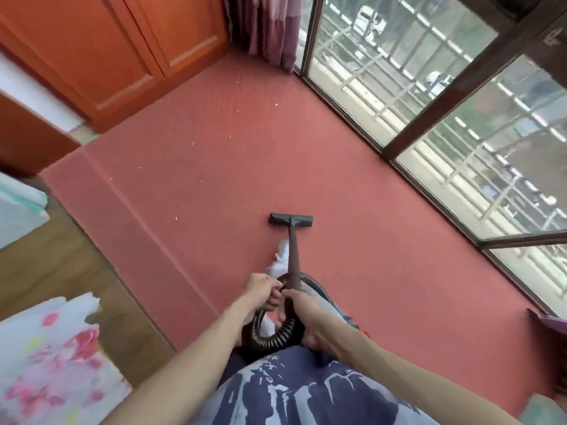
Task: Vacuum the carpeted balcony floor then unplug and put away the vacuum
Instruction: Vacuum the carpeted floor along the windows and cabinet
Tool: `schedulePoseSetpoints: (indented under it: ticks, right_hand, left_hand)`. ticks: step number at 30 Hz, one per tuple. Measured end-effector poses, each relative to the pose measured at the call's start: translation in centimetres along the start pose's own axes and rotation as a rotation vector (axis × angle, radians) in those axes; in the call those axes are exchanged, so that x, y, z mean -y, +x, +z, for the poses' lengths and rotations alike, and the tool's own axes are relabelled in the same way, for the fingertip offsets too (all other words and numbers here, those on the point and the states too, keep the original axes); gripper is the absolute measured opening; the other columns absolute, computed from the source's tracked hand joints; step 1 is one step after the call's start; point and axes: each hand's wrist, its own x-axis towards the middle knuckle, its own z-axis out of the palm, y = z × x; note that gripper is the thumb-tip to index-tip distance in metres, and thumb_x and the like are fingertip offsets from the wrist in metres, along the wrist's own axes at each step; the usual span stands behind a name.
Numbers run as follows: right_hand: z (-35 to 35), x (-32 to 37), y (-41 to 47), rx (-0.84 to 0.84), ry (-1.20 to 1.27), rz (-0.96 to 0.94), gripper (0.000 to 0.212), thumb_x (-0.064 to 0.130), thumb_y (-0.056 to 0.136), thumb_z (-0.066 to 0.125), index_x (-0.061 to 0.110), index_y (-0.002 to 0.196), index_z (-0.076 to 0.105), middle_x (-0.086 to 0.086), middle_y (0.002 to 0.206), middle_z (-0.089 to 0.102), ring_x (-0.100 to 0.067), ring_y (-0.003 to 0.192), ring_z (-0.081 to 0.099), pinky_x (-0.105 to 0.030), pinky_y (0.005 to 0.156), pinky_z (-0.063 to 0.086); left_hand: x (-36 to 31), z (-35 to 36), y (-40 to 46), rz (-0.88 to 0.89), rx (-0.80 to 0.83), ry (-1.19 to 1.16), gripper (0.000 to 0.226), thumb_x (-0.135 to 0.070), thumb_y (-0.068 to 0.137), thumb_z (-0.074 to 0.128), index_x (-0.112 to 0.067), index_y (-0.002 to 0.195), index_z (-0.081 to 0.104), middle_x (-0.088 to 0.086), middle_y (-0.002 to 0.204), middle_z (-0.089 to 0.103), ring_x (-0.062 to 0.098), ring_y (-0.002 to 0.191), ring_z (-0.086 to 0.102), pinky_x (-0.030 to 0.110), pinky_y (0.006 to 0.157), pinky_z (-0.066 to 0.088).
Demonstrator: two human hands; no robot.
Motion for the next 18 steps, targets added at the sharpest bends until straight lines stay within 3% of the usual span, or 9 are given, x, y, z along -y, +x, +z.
schedulePoseSetpoints:
  ticks: [3,6,9,12,14,18]
  right_hand:
    - [-1.0,-1.8,-1.2,-0.001,-0.100,0.045,0.013,0.016,0.099,0.045,0.012,0.092,0.054,-0.004,0.052,0.048,-0.013,0.035,0.041,-0.018,0.039,0.039]
    - [-1.7,-2.6,-1.9,0.037,-0.153,0.068,0.021,0.016,0.100,0.046,0.015,0.080,0.053,-0.002,0.046,0.045,-0.012,0.034,0.038,-0.018,0.039,0.037]
    - [-2.5,-2.3,-1.6,0.103,-0.125,0.046,0.024,0.011,0.098,0.042,0.011,0.077,0.052,-0.003,0.048,0.042,-0.013,0.035,0.037,-0.020,0.037,0.039]
    - [-2.6,-0.3,0.8,0.102,-0.083,0.021,0.017,0.014,0.100,0.041,0.006,0.086,0.046,-0.006,0.049,0.045,-0.017,0.035,0.046,-0.022,0.040,0.048]
    - [-2.3,1.6,2.9,0.010,-0.096,-0.023,0.014,0.016,0.098,0.050,0.004,0.100,0.044,-0.009,0.059,0.049,-0.023,0.043,0.052,-0.029,0.050,0.056]
    - [-2.6,4.8,6.7,-0.079,-0.163,-0.178,0.013,0.013,0.096,0.057,0.005,0.103,0.049,-0.007,0.062,0.042,-0.018,0.038,0.045,-0.025,0.038,0.047]
  left_hand:
    - [3.0,0.2,-1.6,-0.036,0.015,-0.049,0.005,-0.002,0.083,0.057,-0.004,0.079,0.059,0.005,0.048,0.052,0.018,0.039,0.048,0.021,0.040,0.039]
    - [4.1,0.9,-2.4,-0.032,-0.036,-0.084,0.010,-0.005,0.083,0.056,-0.005,0.074,0.059,0.006,0.049,0.055,0.019,0.039,0.051,0.025,0.044,0.043]
    - [3.9,1.8,-3.3,0.009,-0.084,-0.133,0.008,-0.005,0.084,0.057,0.000,0.083,0.063,0.008,0.053,0.058,0.021,0.041,0.056,0.027,0.045,0.048]
    - [3.2,2.5,-4.2,0.013,-0.083,-0.199,0.009,-0.003,0.085,0.054,0.001,0.085,0.062,0.008,0.051,0.058,0.020,0.039,0.053,0.022,0.043,0.041]
    - [3.0,2.4,-4.5,0.038,-0.125,-0.134,0.011,-0.006,0.084,0.056,-0.004,0.078,0.066,0.003,0.054,0.062,0.016,0.046,0.055,0.022,0.051,0.041]
    - [2.7,1.2,-5.3,0.160,-0.273,0.014,0.014,-0.017,0.083,0.064,-0.014,0.073,0.073,-0.001,0.075,0.073,0.011,0.069,0.063,0.024,0.068,0.046]
